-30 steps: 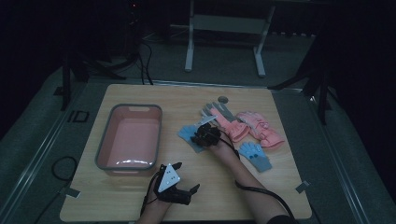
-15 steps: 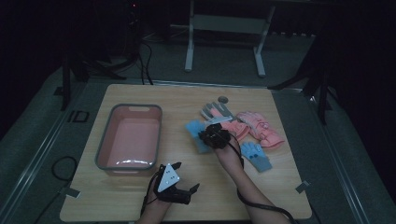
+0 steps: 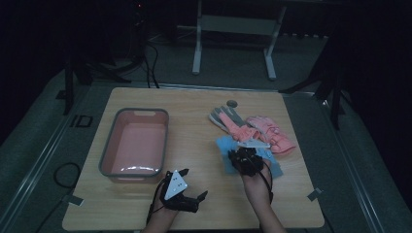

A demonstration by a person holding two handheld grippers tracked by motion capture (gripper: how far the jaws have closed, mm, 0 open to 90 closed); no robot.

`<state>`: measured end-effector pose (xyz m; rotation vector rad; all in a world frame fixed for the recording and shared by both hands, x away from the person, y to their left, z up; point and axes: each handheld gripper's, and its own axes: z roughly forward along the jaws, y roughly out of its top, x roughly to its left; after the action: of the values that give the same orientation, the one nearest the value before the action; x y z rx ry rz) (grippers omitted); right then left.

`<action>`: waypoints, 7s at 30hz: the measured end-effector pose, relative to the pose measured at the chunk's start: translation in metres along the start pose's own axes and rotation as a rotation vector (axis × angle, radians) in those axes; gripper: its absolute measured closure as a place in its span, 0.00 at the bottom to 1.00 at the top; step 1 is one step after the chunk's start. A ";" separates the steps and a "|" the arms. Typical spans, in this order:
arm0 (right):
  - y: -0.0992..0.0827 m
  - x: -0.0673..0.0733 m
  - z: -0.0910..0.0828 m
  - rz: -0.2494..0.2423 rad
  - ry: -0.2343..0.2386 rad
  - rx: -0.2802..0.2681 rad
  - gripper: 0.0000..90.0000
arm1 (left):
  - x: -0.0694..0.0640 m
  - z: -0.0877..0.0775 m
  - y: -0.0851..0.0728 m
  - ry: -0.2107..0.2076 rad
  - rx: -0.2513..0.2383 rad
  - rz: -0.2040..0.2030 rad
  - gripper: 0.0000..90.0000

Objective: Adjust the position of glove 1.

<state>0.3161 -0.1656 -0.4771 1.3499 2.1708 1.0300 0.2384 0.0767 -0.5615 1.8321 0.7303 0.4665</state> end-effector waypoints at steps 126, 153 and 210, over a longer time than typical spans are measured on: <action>-0.089 -0.094 -0.010 0.292 -0.205 0.035 0.78 | 0.000 0.000 0.000 0.005 0.001 -0.003 0.02; -0.091 -0.130 -0.019 -0.177 0.093 0.097 0.68 | 0.001 0.000 0.000 0.008 -0.002 -0.011 0.02; -0.029 -0.011 0.003 -0.057 0.141 0.005 0.94 | 0.001 -0.001 0.000 0.003 -0.003 -0.007 0.02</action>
<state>0.3055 -0.1822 -0.5016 1.2445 2.3004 1.1292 0.2385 0.0778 -0.5615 1.8257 0.7372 0.4660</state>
